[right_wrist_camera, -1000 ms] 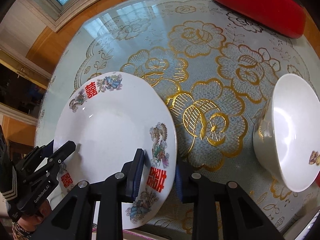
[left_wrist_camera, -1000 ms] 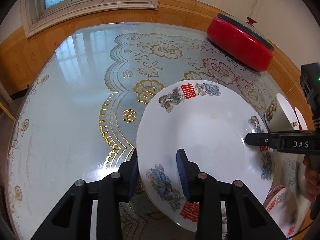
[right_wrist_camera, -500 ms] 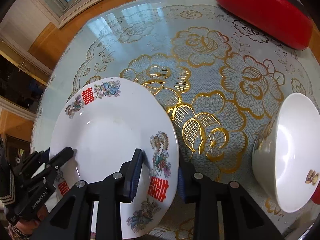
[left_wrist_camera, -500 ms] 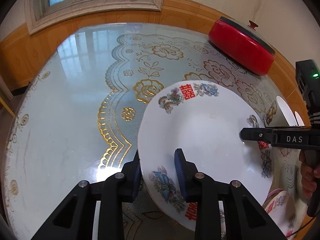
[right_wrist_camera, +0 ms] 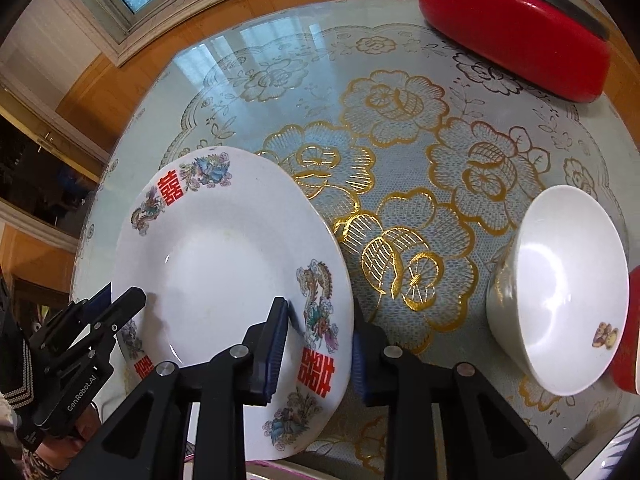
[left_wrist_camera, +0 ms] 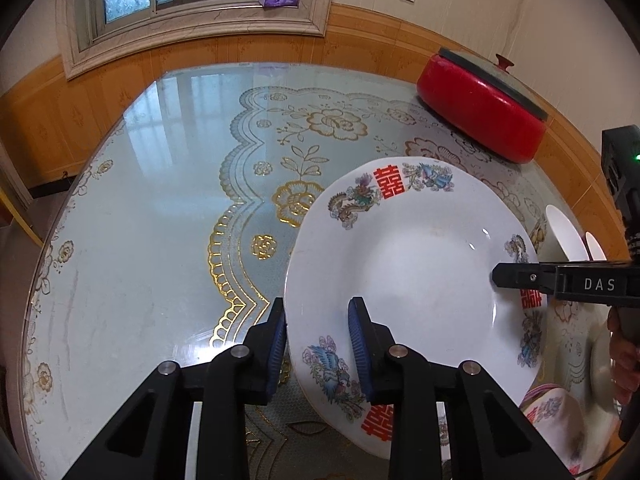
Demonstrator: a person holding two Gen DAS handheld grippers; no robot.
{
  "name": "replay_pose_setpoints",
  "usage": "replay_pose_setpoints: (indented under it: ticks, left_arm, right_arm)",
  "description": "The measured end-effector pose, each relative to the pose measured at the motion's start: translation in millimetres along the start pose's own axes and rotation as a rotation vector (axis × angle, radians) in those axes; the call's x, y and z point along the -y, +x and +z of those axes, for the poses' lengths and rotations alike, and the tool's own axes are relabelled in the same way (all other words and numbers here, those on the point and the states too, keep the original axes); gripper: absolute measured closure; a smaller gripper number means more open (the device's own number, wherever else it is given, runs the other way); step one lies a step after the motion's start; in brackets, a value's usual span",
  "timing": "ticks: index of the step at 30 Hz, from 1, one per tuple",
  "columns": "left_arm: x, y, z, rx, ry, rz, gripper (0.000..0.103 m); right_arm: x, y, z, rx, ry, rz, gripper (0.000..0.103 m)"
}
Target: Organize plates and bowls
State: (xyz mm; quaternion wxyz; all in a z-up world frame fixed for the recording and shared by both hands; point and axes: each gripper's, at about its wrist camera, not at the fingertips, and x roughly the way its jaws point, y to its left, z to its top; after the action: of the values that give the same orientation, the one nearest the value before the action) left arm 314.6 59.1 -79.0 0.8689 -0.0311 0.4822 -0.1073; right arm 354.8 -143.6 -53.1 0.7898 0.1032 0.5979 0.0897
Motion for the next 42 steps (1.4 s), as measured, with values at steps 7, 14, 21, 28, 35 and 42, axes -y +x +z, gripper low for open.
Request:
replay_pose_setpoints:
  ticks: [7, 14, 21, 28, 35, 42]
  left_arm:
    - [0.0, 7.7, -4.5, -0.029, -0.004, -0.003, 0.073]
    - [0.6, 12.0, -6.6, -0.033, 0.0, -0.013, 0.073]
    - [1.3, 15.4, -17.3, -0.059, -0.005, -0.056, 0.07]
    - [2.2, 11.9, -14.1, -0.039, -0.006, -0.05, 0.072]
    - [5.3, 0.2, -4.9, 0.002, 0.001, -0.062, 0.071]
    - [6.3, -1.8, -6.2, 0.007, 0.006, -0.076, 0.07]
  right_arm:
    - [6.2, -2.4, 3.6, 0.001, 0.027, -0.004, 0.077]
    - [14.1, 7.6, 1.6, -0.016, 0.066, 0.013, 0.077]
    - [17.4, 10.8, 3.7, -0.023, 0.061, 0.025, 0.076]
    - [15.9, 17.8, 1.9, -0.024, 0.052, 0.028, 0.075]
    - [12.9, 5.5, 4.9, -0.006, 0.044, 0.034, 0.076]
    - [8.7, 2.4, -3.3, -0.004, 0.033, 0.053, 0.076]
